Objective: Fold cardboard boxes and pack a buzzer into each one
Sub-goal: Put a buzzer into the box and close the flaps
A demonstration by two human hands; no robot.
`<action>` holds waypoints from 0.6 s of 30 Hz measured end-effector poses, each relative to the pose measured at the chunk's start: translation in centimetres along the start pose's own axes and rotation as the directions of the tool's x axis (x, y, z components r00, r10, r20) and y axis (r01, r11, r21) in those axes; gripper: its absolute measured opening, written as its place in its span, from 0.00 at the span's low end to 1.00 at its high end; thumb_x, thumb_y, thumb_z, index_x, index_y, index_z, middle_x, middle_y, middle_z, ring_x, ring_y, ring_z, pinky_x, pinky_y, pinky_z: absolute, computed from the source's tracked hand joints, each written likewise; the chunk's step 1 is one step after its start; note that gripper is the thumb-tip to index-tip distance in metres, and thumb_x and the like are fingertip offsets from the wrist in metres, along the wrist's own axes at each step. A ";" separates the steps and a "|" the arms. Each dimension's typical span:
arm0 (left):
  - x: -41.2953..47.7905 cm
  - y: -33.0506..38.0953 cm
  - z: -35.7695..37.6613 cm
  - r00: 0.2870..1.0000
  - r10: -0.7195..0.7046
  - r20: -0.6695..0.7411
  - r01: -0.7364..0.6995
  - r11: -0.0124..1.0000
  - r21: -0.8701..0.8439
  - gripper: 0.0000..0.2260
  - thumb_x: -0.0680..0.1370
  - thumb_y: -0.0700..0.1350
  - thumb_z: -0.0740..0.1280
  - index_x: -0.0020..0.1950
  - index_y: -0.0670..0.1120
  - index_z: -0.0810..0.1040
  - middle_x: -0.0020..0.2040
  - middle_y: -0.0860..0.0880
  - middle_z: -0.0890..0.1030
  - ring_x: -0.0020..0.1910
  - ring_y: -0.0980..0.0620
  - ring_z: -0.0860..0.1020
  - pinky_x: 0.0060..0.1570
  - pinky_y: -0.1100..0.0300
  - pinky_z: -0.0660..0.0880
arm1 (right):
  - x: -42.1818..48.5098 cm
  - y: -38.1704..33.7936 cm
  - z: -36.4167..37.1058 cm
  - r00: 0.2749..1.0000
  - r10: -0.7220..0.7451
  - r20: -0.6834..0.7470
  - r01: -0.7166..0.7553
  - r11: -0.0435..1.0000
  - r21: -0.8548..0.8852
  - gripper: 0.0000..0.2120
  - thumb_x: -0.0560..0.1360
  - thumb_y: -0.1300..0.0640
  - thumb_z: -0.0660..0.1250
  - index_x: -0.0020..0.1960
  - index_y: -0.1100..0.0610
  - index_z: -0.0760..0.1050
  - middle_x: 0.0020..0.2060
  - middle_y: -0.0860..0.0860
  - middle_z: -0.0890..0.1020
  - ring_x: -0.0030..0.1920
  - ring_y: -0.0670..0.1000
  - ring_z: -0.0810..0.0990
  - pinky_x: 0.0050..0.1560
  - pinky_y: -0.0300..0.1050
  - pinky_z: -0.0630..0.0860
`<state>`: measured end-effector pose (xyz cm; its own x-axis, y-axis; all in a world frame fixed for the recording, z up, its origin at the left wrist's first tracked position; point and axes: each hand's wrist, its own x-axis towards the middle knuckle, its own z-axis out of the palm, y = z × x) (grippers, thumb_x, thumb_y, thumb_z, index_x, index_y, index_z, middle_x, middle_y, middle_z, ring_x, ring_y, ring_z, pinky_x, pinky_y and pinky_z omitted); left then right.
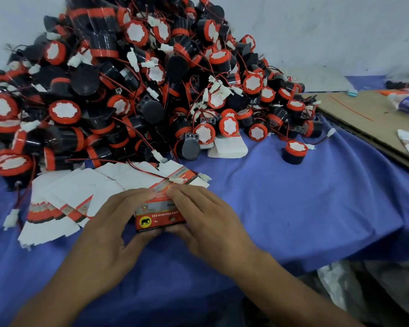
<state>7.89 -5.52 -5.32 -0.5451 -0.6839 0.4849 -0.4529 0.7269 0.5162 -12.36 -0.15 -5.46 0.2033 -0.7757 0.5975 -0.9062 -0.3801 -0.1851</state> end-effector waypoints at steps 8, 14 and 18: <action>-0.2 -0.3 0.0 1.000 -0.014 -0.003 0.013 0.999 -0.041 0.24 0.75 0.59 0.69 0.69 0.64 0.68 0.62 0.65 0.74 0.60 0.65 0.74 0.54 0.78 0.66 | 0.0 0.5 -0.1 0.997 0.075 -0.008 -0.073 0.991 0.109 0.28 0.72 0.49 0.77 0.65 0.63 0.75 0.63 0.57 0.79 0.62 0.56 0.78 0.60 0.51 0.78; -0.3 -0.3 0.2 0.999 -0.025 0.044 0.024 0.999 0.035 0.24 0.75 0.58 0.68 0.70 0.62 0.68 0.63 0.60 0.74 0.61 0.61 0.74 0.56 0.70 0.70 | -0.1 0.6 -0.1 1.000 0.011 -0.015 -0.010 0.999 0.031 0.27 0.74 0.41 0.65 0.63 0.61 0.77 0.59 0.55 0.81 0.58 0.54 0.80 0.58 0.48 0.78; 0.0 0.0 0.6 1.000 -0.017 0.013 0.017 0.999 0.035 0.27 0.76 0.59 0.70 0.72 0.67 0.63 0.65 0.71 0.67 0.64 0.72 0.67 0.54 0.71 0.68 | 0.1 0.8 -0.4 1.000 0.010 -0.006 -0.009 0.997 0.078 0.25 0.75 0.42 0.67 0.62 0.60 0.76 0.59 0.54 0.80 0.59 0.52 0.76 0.60 0.47 0.76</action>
<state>7.45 -5.53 -5.75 -0.5461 -0.6955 0.4669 -0.4866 0.7171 0.4990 -13.25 -0.37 -5.21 0.1925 -0.7763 0.6003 -0.8766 -0.4110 -0.2504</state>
